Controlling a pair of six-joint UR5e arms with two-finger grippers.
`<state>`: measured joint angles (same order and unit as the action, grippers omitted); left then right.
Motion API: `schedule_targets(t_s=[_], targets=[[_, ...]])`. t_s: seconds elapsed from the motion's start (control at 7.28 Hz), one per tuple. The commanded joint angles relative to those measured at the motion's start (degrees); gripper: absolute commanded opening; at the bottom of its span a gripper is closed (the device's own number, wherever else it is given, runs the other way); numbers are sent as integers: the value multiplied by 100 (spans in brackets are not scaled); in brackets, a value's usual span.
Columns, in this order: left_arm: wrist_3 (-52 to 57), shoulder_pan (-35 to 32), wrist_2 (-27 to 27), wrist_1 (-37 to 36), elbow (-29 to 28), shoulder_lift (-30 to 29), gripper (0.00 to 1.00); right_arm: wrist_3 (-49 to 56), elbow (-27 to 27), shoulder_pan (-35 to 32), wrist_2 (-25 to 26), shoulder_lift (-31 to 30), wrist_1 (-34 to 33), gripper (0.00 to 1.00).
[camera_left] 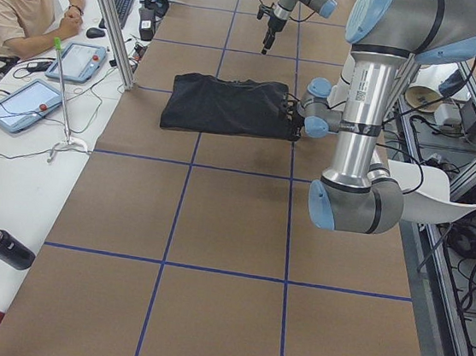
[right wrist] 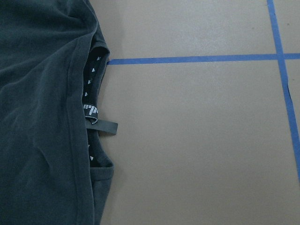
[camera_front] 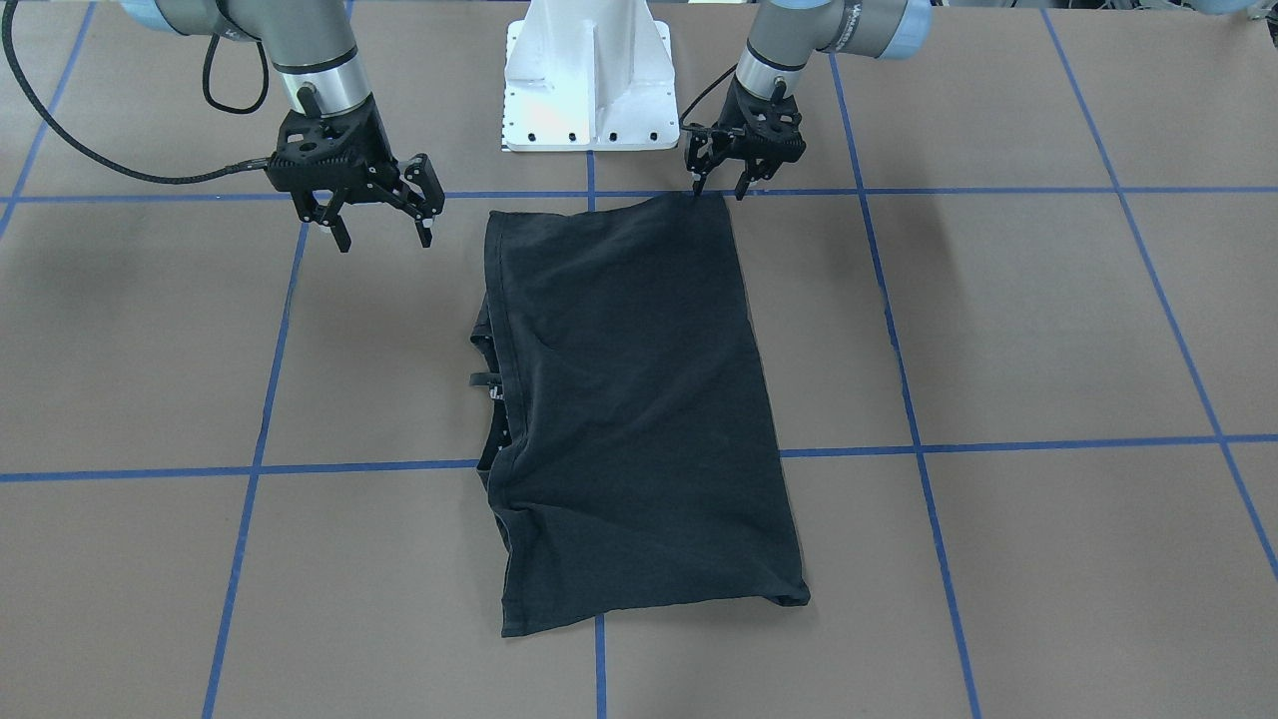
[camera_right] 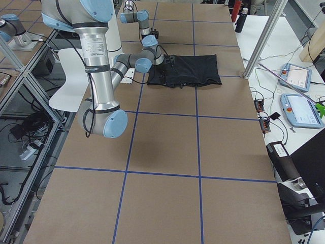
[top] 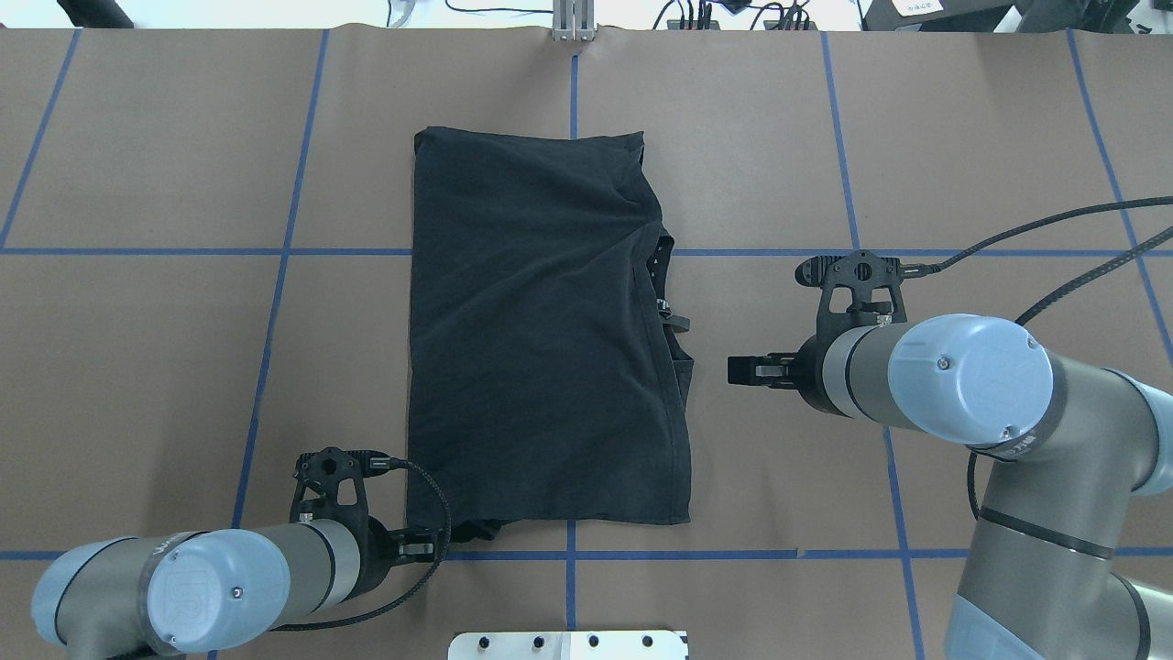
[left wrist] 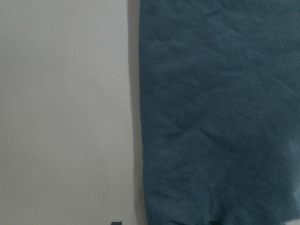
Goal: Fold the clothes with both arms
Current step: 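Lower the right gripper to the near edge beside the left gripper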
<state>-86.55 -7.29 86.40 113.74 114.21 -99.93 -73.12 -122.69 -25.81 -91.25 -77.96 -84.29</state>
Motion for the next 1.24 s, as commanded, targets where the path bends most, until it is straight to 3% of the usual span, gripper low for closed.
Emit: schedule_targets(t_s=[0.0, 0.41, 0.69, 0.82, 1.1], targets=[[-2, 17, 9, -1, -39, -9, 64, 0, 8, 6, 2, 9, 0, 100], [-2, 17, 9, 8, -205, -237, 62, 0, 8, 15, 2, 9, 0, 100], [-2, 8, 18, 8, -206, -247, 38, 0, 8, 15, 2, 26, 0, 100], [-2, -18, 18, 8, -189, -238, 18, 0, -1, 15, 2, 44, 0, 100], [-2, -114, 0, 8, -127, -177, 0, 0, 8, 15, 2, 53, 0, 100]])
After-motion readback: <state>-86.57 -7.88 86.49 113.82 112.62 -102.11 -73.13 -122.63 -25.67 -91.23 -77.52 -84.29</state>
